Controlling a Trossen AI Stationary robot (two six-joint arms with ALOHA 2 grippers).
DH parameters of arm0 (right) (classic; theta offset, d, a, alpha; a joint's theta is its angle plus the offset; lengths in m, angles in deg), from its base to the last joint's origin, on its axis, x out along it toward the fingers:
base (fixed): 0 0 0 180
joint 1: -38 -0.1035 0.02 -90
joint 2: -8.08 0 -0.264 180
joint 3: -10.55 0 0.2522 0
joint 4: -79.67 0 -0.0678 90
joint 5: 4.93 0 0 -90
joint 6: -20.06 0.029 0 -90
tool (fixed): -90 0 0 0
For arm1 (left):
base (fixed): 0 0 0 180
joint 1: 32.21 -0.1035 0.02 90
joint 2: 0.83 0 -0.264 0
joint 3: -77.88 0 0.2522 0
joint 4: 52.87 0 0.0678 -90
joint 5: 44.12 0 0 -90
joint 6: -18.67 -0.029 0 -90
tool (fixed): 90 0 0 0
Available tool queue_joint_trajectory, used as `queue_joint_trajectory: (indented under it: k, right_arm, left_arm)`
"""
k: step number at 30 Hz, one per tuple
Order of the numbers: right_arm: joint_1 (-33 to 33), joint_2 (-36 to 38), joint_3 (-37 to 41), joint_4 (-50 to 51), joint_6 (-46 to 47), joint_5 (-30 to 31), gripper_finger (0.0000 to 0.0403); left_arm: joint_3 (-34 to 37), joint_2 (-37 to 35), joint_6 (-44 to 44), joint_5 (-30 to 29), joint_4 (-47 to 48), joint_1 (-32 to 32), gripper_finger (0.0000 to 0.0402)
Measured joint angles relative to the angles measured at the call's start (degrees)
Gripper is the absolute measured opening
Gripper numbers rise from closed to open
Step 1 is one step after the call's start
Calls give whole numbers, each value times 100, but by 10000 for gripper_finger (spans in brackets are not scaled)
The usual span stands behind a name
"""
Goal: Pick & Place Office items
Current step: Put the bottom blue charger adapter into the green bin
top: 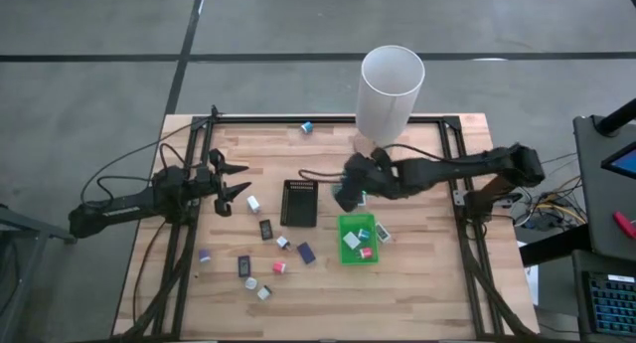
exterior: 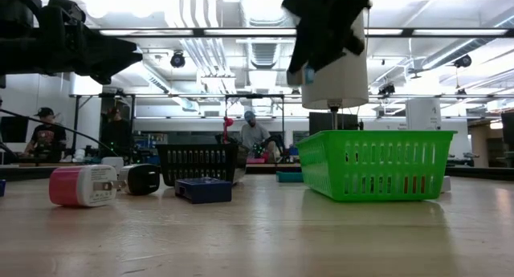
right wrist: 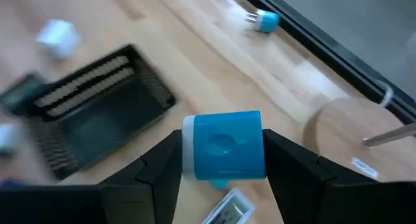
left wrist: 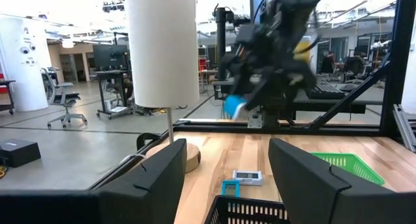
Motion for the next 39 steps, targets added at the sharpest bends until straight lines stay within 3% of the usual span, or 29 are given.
queue_joint_trajectory:
  k: [11,17,26,32,39]
  right_arm:
    - [-890,1130,642,266,107,-884,187]
    - [-1324,1380,1304,-28,107,-1023,187]
    - [-1444,1375,2717,-1691,-1062,-1928,187]
    - [-1441,1250,3384,-3078,-1960,-1995,187]
    - [-1441,1248,3774,-4007,-2161,-2146,187]
  left_arm:
    - [1,33,0,0,4,-1,225]
    - [1,37,0,-1,-1,-1,225]
    - [2,37,0,-2,0,0,225]
    - [1,37,0,0,-1,0,225]
    - [2,37,0,0,-2,-2,225]
